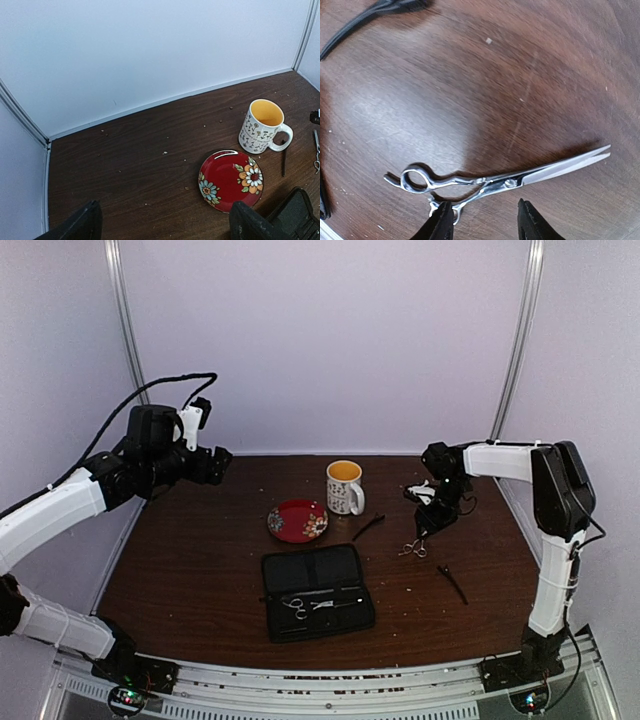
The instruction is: Sort the hair-cutting tools
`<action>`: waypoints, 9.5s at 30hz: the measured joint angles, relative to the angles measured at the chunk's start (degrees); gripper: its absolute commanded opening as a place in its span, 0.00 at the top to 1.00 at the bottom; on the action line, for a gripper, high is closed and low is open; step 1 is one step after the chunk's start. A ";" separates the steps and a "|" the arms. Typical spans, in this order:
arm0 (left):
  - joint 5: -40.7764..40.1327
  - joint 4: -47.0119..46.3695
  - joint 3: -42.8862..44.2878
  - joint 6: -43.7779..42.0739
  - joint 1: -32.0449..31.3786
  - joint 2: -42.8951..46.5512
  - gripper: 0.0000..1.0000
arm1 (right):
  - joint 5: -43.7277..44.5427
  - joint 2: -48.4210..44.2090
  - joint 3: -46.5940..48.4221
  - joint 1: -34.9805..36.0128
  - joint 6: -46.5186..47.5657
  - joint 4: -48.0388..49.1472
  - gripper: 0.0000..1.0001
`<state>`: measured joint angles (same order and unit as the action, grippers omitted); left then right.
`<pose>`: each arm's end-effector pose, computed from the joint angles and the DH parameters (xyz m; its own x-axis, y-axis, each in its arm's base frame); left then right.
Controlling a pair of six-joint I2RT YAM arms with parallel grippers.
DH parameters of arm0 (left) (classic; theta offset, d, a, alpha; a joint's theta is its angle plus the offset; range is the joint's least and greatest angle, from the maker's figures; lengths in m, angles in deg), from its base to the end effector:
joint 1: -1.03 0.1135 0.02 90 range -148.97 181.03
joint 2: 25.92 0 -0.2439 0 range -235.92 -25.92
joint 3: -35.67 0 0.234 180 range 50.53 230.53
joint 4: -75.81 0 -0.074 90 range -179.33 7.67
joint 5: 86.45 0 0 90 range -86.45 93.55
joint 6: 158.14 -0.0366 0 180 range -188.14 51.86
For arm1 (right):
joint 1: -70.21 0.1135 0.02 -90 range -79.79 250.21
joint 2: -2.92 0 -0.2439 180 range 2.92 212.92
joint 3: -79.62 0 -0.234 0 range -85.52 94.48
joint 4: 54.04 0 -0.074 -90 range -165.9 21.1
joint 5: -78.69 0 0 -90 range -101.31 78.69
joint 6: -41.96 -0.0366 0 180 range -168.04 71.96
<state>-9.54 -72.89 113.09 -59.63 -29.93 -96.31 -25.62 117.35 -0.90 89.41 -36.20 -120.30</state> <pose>0.2361 -0.1320 0.3268 -0.3965 0.0698 -0.9154 0.2683 0.9624 -0.0428 0.3405 0.1281 0.1670 -0.8407 -0.5033 -0.1997 -0.5383 0.8168 0.2077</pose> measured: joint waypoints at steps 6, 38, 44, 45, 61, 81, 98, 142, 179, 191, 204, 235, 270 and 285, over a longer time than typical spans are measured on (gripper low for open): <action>0.07 0.02 0.00 0.00 0.00 -0.24 0.10 | 0.20 0.96 1.07 -0.66 -2.08 -1.95 0.48; 0.55 0.37 0.02 -0.02 0.00 -1.20 0.09 | -0.83 8.85 12.00 6.88 -2.16 -7.52 0.78; 0.96 0.39 0.02 -0.02 0.00 -1.33 0.10 | -0.11 9.99 11.23 7.69 -1.49 -8.00 0.78; 1.14 0.39 0.02 -0.02 0.00 -1.33 0.09 | 0.17 9.92 10.75 7.89 -1.31 -7.89 0.78; 2.91 0.52 0.31 0.00 0.00 -2.27 0.09 | 5.88 1.27 -2.78 7.52 2.80 -8.17 0.74; 4.15 1.36 0.83 0.02 0.00 -2.27 0.09 | 8.87 0.66 2.82 4.50 10.12 -9.92 0.54; 4.98 1.60 0.87 0.02 0.00 -2.27 0.09 | 12.17 7.78 9.11 4.13 15.10 -10.23 0.57; 4.96 1.66 0.90 -0.04 0.00 -0.57 0.09 | 16.59 12.55 13.86 10.78 22.99 -23.52 0.94; 6.49 1.68 0.90 -0.07 0.00 -1.62 0.09 | 4.74 -4.74 -8.83 29.90 29.86 -4.66 0.59; 6.54 1.68 0.90 -0.07 0.00 -1.60 0.09 | 4.31 -1.57 -7.19 29.64 27.65 -4.28 0.85; 6.75 1.66 0.90 -0.09 0.00 -1.46 0.09 | 4.24 -4.15 -8.76 27.43 25.46 -4.46 0.59; 7.80 1.68 0.90 -0.09 0.00 -1.40 0.09 | 10.34 -9.66 -18.67 25.20 25.20 1.86 0.83; 13.88 13.27 -10.60 16.85 -11.67 -7.50 0.36 | 18.80 -12.52 -5.42 37.38 30.27 -13.16 1.00; 20.98 8.68 -21.05 24.57 -16.31 -7.50 0.54 | 19.82 -3.39 -0.48 42.27 30.16 -15.37 1.00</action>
<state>11.45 -64.21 92.05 -35.06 -46.23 -103.80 -5.79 113.96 -1.38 131.68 -6.04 -135.66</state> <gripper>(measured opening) 0.466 0.081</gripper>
